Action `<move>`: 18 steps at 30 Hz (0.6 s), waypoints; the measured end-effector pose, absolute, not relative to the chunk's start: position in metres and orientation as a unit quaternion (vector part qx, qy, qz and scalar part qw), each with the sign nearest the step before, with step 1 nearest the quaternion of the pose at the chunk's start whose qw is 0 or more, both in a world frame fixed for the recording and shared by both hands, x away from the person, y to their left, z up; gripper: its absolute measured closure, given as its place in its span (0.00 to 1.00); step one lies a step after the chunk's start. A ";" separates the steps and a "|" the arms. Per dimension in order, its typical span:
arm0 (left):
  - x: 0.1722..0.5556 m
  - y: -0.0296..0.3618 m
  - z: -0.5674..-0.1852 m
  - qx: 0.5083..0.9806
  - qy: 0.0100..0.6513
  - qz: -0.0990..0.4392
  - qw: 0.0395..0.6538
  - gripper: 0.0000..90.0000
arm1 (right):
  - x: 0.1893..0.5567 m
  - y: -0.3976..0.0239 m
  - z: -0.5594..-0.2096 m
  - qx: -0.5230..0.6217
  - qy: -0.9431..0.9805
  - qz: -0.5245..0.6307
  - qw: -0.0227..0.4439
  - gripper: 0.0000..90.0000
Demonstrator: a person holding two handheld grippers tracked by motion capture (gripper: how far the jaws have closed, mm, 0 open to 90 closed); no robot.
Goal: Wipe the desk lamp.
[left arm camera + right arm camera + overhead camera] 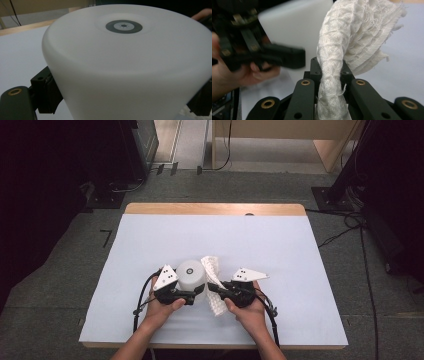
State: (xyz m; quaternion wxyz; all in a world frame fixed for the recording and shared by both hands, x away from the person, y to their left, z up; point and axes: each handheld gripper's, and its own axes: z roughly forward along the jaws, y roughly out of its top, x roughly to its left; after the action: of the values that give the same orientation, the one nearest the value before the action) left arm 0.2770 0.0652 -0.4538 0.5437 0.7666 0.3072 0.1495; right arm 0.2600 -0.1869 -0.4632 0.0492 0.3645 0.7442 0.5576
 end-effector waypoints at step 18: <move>0.277 0.060 -0.458 0.778 0.300 0.138 0.535 0.10 | 0.261 -0.186 -0.468 0.368 0.748 0.551 0.045 0.89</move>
State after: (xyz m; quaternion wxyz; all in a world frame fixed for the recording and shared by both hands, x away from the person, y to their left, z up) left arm 0.2769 0.0600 -0.4584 0.5347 0.7779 0.3000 0.1379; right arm 0.2610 -0.1857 -0.4680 0.0455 0.3681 0.7478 0.5506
